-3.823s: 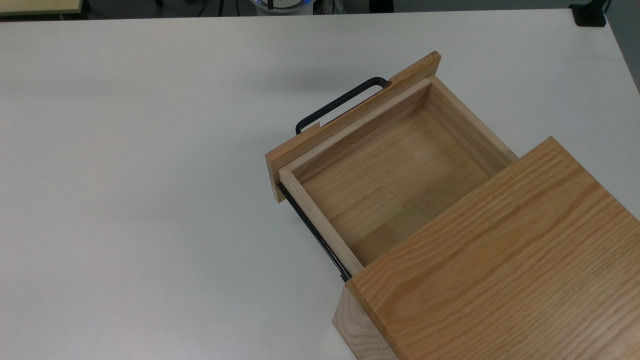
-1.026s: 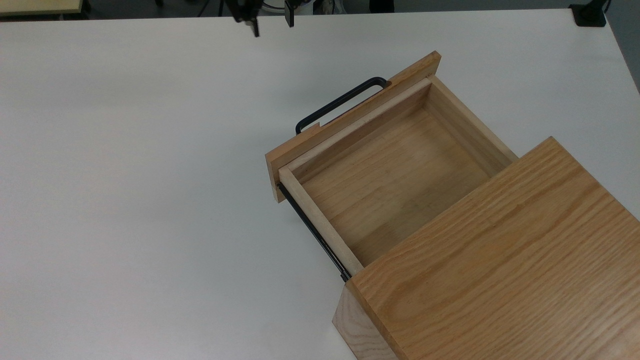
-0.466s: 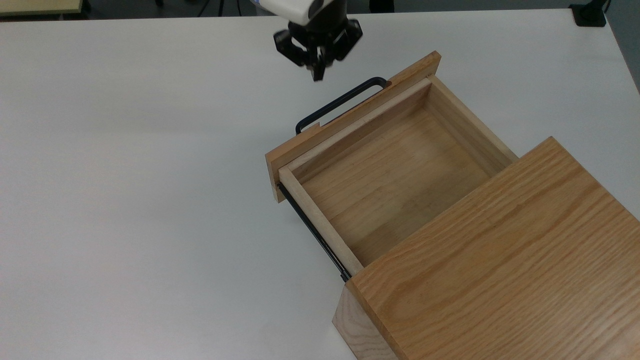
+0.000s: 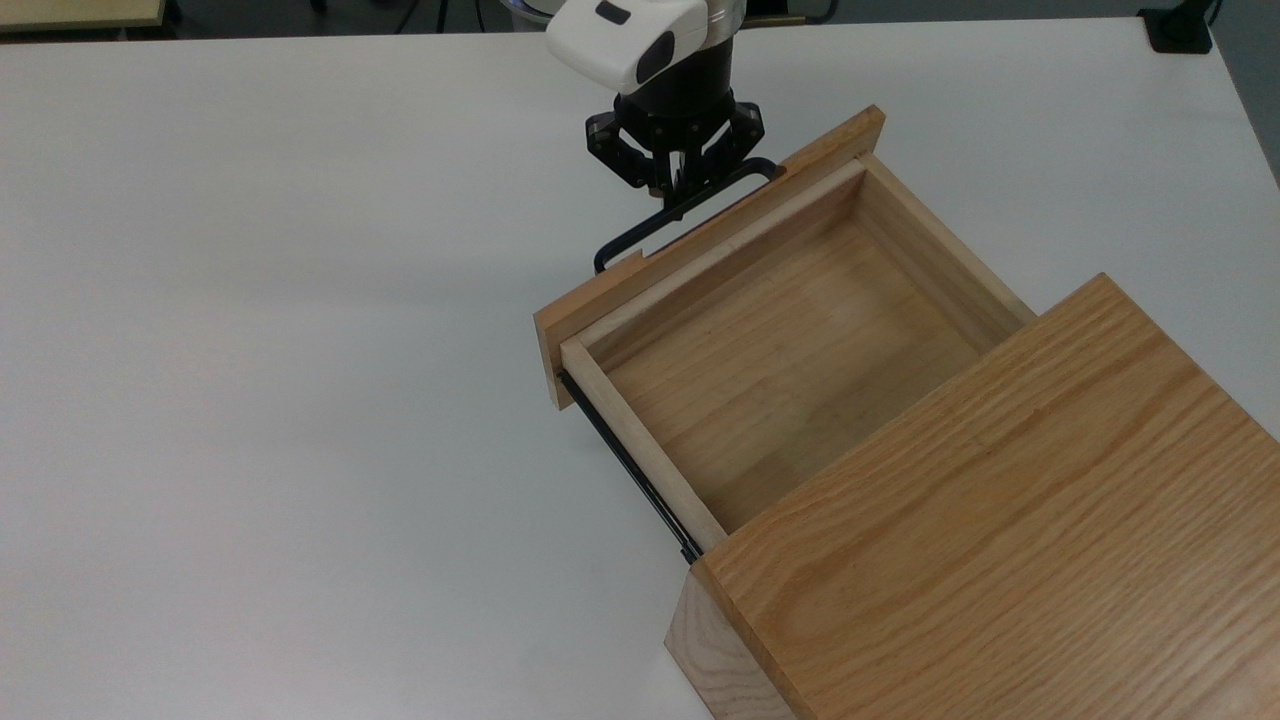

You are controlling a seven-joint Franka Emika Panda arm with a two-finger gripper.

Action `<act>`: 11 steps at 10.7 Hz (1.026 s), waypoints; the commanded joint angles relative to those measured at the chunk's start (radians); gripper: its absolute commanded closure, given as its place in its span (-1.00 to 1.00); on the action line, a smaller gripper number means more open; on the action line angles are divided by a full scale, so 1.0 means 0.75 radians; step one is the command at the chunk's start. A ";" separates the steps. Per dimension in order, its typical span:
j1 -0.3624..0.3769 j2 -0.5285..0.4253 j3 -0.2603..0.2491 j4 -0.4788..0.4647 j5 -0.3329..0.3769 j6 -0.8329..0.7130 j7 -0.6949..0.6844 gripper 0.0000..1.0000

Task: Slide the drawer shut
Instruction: 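Move the gripper down toward the black handle of the open drawer, then push the drawer by its handle into the wooden cabinet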

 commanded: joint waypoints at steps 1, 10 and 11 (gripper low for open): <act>0.016 0.061 -0.009 0.027 0.012 0.157 0.262 1.00; 0.088 0.255 -0.020 0.239 -0.011 0.457 0.896 1.00; 0.100 0.268 -0.026 0.239 -0.011 0.505 0.961 1.00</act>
